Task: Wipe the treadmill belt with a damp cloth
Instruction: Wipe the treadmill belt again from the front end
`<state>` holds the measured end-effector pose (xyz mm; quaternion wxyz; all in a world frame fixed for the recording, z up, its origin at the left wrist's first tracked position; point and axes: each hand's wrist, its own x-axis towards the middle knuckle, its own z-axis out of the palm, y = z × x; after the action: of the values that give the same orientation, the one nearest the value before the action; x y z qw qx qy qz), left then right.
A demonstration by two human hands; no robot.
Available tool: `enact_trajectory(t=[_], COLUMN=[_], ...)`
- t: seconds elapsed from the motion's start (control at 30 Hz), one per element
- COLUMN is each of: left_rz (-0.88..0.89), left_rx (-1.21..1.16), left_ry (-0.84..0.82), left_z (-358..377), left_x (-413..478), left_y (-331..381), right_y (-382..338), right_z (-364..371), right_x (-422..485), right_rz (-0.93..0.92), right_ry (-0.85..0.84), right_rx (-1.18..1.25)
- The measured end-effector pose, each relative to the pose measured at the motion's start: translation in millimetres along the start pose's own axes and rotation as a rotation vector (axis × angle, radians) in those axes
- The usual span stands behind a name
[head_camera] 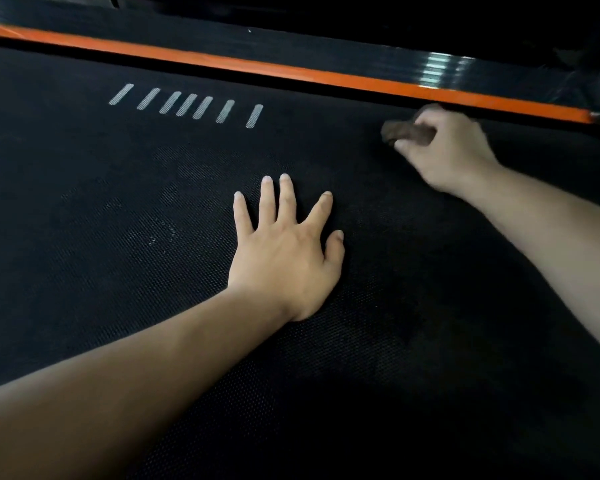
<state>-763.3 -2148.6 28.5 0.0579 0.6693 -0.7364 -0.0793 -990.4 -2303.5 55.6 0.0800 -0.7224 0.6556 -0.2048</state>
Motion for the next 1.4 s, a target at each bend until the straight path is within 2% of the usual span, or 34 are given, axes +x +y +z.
enact_trajectory(t=[0.07,0.17,0.23,0.43,0.5,0.57,0.63,0.8,0.87,0.97,1.0,1.07,1.17,1.23,1.27,1.4], left_rz=[-0.008,-0.002,-0.007,-0.014,-0.014,-0.014,-0.017,-0.023,-0.022,-0.027,-0.028,-0.026,-0.017,-0.014,-0.011,0.001], left_rx=[0.004,-0.008,-0.001,0.019,0.015,0.01,0.018,0.016,0.006,-0.007,-0.009,-0.014,-0.018,-0.037,-0.053,-0.151], left_ry=[0.006,-0.007,-0.001,-0.009,-0.009,-0.011,-0.009,-0.007,-0.01,-0.014,-0.012,-0.005,0.0,0.006,0.01,0.021], left_z=[0,0,0,0,0,1,2,1,1,1,1,1,-1,-3,-4,-10], left_x=[1,0,0,0,1,1,1,2,2,2,1,1,0,-3,-4,-17], left_y=[-1,0,0,0,0,0,-1,-1,-1,-1,-1,-1,-1,0,0,2], right_y=[5,20,16,-2,8,13,6,-21,-11,-3,-9,-27,-48,-40,-32,-15], right_z=[-8,-20,-23,-29,-35,-37,-31,-30,-34,-34,-31,-26,-33,-40,-40,-36], right_x=[-6,12,9,-80,-66,-48,-56,-134,-119,-94,-100,-135,-205,-209,-199,-173], right_rz=[-0.042,0.163,0.212,-0.113,-0.073,0.102,0.12,-0.158,-0.168,0.033,0.05,-0.002,-0.18,-0.227,-0.223,0.036], right_ry=[-0.046,0.107,0.153,-0.126,-0.045,0.075,0.118,-0.153,-0.1,0.033,0.052,0.011,-0.164,-0.175,-0.121,0.017], right_rx=[-0.066,-0.134,-0.108,-0.016,-0.12,-0.132,-0.106,0.03,-0.062,-0.069,-0.071,-0.032,0.085,0.042,0.008,-0.035])
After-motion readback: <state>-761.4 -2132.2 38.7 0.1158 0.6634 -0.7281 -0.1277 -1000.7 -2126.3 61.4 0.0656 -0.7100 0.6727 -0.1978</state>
